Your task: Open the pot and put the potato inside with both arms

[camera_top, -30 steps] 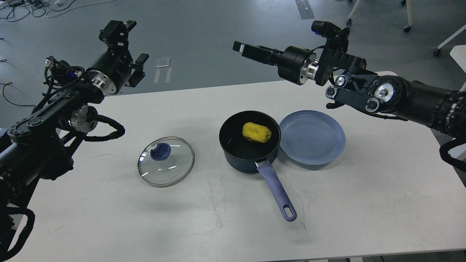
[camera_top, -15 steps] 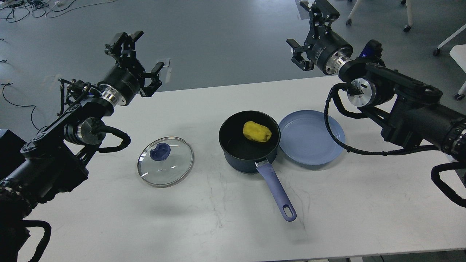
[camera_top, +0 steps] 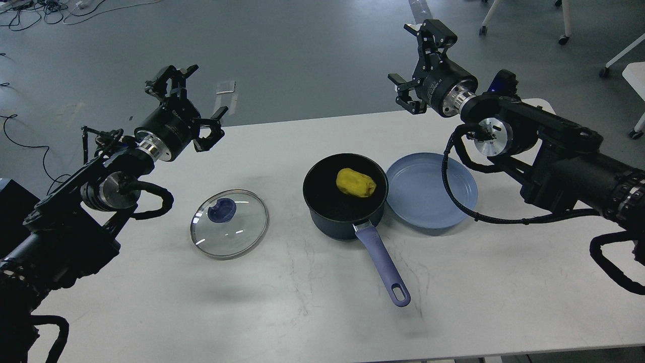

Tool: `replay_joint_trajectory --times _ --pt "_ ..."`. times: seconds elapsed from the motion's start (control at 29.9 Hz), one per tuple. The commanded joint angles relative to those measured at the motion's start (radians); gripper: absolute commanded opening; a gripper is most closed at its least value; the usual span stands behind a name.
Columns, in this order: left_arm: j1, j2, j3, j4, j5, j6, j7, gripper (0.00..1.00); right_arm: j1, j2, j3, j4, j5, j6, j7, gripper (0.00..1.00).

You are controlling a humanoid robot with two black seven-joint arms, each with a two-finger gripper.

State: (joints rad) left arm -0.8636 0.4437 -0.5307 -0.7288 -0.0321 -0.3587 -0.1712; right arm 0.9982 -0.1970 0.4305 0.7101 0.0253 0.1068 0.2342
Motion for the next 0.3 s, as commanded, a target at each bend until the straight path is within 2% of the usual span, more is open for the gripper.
replay_joint_trajectory --times 0.0,0.07,0.27 --pt "-0.002 0.001 0.000 0.000 0.003 -0.002 -0.007 0.98 -0.027 0.002 0.030 0.006 0.008 0.005 -0.035 1.00" --pt "-0.002 0.001 0.000 0.000 0.003 -0.002 -0.007 0.98 -0.053 0.004 0.059 0.011 0.010 0.002 -0.056 1.00" --pt "-0.008 -0.002 0.000 0.000 0.009 -0.006 -0.008 0.99 -0.056 0.010 0.063 0.015 0.004 0.017 -0.044 1.00"
